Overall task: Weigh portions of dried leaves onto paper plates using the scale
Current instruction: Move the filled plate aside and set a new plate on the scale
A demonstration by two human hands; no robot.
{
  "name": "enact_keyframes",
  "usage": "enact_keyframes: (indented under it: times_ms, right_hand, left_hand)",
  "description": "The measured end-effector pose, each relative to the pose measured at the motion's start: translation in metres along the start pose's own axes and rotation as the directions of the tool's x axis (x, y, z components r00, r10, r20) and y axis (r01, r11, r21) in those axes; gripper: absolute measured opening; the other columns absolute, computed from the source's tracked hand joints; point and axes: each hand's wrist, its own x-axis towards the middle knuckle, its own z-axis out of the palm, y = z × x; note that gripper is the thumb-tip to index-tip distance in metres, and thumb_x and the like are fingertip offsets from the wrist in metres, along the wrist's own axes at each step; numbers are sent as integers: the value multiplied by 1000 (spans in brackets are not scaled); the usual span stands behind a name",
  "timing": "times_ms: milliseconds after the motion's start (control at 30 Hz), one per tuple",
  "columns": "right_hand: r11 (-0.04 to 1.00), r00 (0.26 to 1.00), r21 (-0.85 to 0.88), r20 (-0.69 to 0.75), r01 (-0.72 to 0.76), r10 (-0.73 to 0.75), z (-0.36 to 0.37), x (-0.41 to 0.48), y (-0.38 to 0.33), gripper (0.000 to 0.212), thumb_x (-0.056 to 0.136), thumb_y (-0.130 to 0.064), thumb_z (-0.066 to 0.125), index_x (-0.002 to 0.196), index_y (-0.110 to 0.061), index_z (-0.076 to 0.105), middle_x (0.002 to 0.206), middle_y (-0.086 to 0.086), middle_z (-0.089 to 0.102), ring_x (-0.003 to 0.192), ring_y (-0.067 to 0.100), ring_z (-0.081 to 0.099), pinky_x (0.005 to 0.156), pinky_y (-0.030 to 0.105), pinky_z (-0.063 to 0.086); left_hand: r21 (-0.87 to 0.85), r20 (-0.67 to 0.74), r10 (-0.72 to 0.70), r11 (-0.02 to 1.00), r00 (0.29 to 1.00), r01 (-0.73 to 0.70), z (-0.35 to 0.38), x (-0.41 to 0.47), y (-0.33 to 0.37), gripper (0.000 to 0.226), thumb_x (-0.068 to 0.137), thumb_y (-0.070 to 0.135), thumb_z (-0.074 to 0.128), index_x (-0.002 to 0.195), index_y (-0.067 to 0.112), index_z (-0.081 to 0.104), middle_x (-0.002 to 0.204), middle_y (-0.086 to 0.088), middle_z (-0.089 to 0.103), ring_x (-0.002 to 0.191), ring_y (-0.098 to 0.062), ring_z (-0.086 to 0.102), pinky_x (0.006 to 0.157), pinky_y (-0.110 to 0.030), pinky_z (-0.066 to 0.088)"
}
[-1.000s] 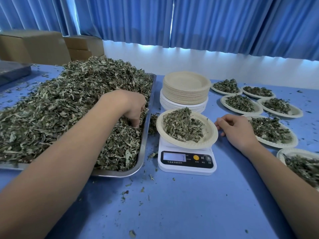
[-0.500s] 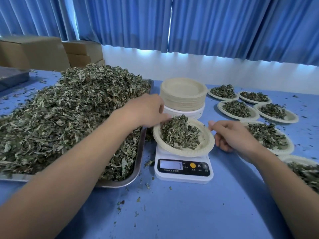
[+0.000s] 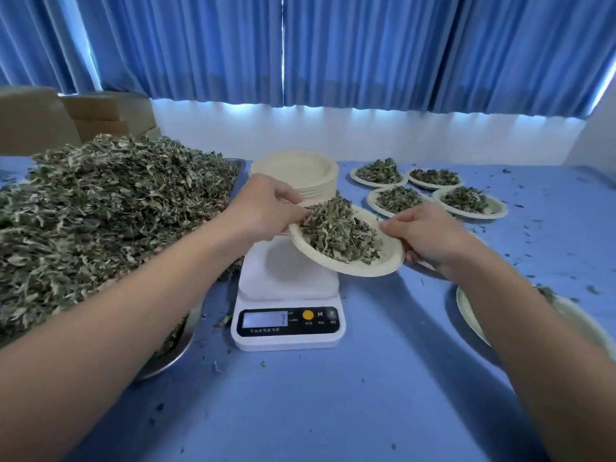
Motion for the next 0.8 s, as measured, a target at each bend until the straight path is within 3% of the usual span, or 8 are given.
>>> enact_keyframes:
  times_ms: [167, 267, 333, 400, 467, 600, 800]
  right_hand:
    - [999, 980, -6, -197, -34, 32, -72, -2, 12, 21, 88, -23, 78, 81, -3, 76, 52, 9, 61, 38, 16, 47, 38, 23, 42]
    - [990, 960, 116, -260, -73, 102, -113, -8, 29, 28, 83, -22, 83, 86, 4, 74, 64, 14, 61, 52, 22, 50, 51, 30, 48]
    - [982, 944, 167, -302, -88, 136, -137, -13, 45, 31, 82, -20, 84, 89, 8, 73, 70, 16, 63, 60, 24, 53, 60, 33, 50]
    - [976, 929, 196, -334, -99, 162, -159, -16, 61, 28, 82, -20, 83, 91, 6, 74, 64, 13, 68, 53, 20, 59, 54, 26, 55]
    - [973, 915, 201, -362, -111, 179, -179, -18, 75, 24, 83, -20, 82, 91, 2, 74, 60, 10, 69, 45, 13, 60, 41, 19, 51]
    - [976, 886, 174, -420, -130, 194, -217, -15, 104, 26, 84, -22, 81, 93, 2, 75, 75, 16, 63, 62, 23, 52, 46, 19, 53]
    - [968, 819, 166, -517, -187, 247, -246, -6, 137, 25, 84, -21, 82, 83, 2, 72, 58, 11, 55, 37, 14, 45, 37, 17, 47]
  left_hand:
    - [-166, 64, -49, 984, 997, 59, 56, 12, 45, 10, 85, 13, 76, 93, 7, 72, 68, -8, 60, 52, -17, 49, 47, -25, 37]
    - [-205, 138, -46, 976, 989, 74, 86, 22, 71, 8, 83, 13, 77, 81, 7, 73, 55, -4, 59, 54, -18, 48, 49, -27, 36]
    - [-232, 204, -67, 966, 977, 114, 108, 30, 88, 10, 82, 11, 77, 86, 3, 74, 65, -10, 67, 52, -15, 52, 49, -25, 36]
    - [-225, 259, -80, 964, 963, 141, 132, 38, 103, 18, 82, 9, 78, 94, -2, 74, 81, -16, 75, 52, -13, 56, 48, -23, 35]
    - [-193, 287, -90, 970, 954, 149, 155, 46, 117, 16, 82, 7, 78, 93, -3, 74, 80, -15, 75, 48, -12, 58, 46, -22, 36]
    - [-102, 290, -92, 987, 952, 126, 201, 63, 141, 11, 79, 2, 76, 86, -3, 69, 63, -13, 67, 48, -16, 58, 44, -23, 38]
    - [198, 260, -20, 980, 966, -32, 260, 93, 172, 14, 75, 4, 71, 71, 5, 58, 63, -6, 63, 42, -16, 49, 40, -19, 37]
